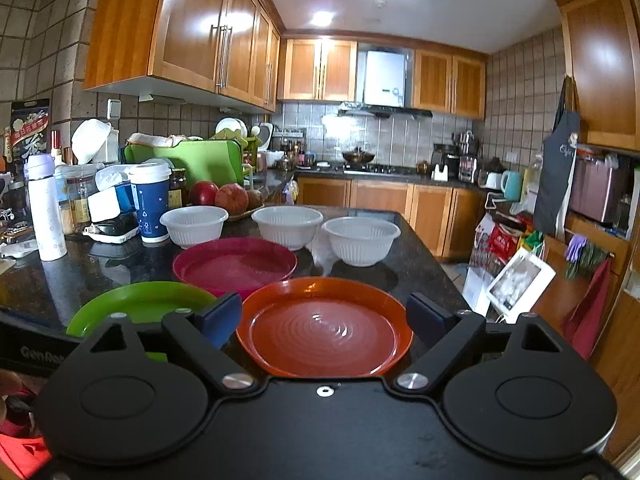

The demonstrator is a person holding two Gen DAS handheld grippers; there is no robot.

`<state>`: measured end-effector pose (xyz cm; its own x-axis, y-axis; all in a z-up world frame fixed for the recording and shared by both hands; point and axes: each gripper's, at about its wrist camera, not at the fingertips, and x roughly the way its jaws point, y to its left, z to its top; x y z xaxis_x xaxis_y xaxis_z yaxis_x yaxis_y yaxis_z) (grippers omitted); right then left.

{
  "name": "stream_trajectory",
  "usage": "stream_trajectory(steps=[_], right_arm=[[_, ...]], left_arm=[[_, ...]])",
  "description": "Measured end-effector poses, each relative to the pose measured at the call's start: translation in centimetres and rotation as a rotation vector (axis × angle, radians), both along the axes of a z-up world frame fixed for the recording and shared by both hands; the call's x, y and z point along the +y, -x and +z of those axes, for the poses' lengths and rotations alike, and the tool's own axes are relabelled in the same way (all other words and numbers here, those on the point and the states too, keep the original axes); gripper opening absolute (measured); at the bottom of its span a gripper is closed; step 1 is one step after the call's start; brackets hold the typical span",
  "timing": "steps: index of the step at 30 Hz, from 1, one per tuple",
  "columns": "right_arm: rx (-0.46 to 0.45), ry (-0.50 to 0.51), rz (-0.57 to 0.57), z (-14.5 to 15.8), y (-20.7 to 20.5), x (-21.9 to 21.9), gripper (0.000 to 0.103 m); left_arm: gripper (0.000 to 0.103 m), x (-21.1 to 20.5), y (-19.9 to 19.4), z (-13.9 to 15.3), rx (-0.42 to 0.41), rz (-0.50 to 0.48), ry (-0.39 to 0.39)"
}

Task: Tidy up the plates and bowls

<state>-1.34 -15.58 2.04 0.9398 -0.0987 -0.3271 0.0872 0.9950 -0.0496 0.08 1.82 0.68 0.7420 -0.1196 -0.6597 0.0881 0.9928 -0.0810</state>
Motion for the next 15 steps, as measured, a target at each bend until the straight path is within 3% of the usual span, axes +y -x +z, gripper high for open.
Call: stream_trajectory(steps=[11, 15], right_arm=[[-0.086, -0.028, -0.013, 0.7, -1.1, 0.0, 0.089], [-0.072, -0.062, -0.029, 0.7, -2.5, 0.2, 0.089]], left_arm=[[0.093, 1.6, -2.8, -0.1, 0.039, -0.038, 0.037], [0.091, 2.5, -4.0, 0.1, 0.018, -0.05, 0.042]])
